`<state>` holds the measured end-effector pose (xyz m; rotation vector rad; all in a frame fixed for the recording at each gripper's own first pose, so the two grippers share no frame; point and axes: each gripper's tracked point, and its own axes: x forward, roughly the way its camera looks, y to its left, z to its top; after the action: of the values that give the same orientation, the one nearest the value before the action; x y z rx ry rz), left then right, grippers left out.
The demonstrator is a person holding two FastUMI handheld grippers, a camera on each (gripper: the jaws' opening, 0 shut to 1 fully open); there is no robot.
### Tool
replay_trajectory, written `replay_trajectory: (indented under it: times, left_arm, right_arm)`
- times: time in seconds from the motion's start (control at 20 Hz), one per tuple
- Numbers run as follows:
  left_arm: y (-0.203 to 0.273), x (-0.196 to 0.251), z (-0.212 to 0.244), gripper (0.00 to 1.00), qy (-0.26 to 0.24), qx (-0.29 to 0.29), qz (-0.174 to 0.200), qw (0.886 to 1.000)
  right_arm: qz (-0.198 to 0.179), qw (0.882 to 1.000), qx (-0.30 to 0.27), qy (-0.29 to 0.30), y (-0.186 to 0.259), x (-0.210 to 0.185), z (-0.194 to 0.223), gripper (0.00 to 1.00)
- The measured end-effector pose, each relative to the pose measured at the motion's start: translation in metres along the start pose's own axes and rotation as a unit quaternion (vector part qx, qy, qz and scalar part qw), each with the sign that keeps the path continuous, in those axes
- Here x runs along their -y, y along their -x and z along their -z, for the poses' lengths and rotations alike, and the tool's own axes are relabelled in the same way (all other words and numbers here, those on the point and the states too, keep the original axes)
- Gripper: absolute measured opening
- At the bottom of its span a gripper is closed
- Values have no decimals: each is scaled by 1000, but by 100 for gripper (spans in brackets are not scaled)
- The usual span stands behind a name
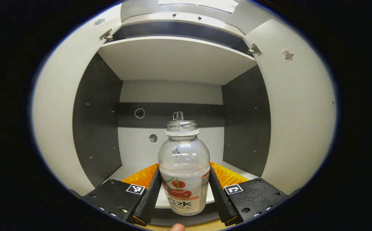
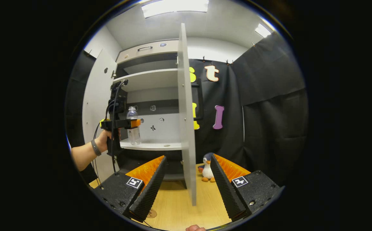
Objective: Grasp the bottle in the cabinet with the left hand and place it on the coaster, then close the right door with the right hand and the left door with the left hand.
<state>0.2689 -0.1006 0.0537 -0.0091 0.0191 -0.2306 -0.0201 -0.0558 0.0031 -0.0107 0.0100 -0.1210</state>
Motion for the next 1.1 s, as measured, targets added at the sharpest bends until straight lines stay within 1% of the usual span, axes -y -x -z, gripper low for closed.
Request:
replay_trajectory:
  times: [0.2,0.3,0.5,0.7,0.85,1.0,1.1]
  left_arm:
    - [43,4,11,75,13,2,3,1000]
    - [62,3,19,75,20,2,-1,1000]
    - [98,3,44,75,19,7,-15,1000]
    - [124,18,90,75,13,14,-8,1000]
    - [142,34,129,75,5,12,-8,1000]
    - [158,47,174,75,8,-4,-17,1000]
    - [169,50,201,75,16,-13,-33,999]
  right_arm:
    - [-34,999,8,-6,1,-16,-10,84]
    - [-40,999,15,-3,1,-18,-17,83]
    - [-46,999,23,4,2,-22,-33,84]
    - [-47,998,37,4,4,-26,-51,83]
    - [-44,998,36,-1,5,-30,-56,83]
    - [-47,998,32,2,9,-33,-62,83]
    - [-41,999,34,10,12,-32,-66,83]
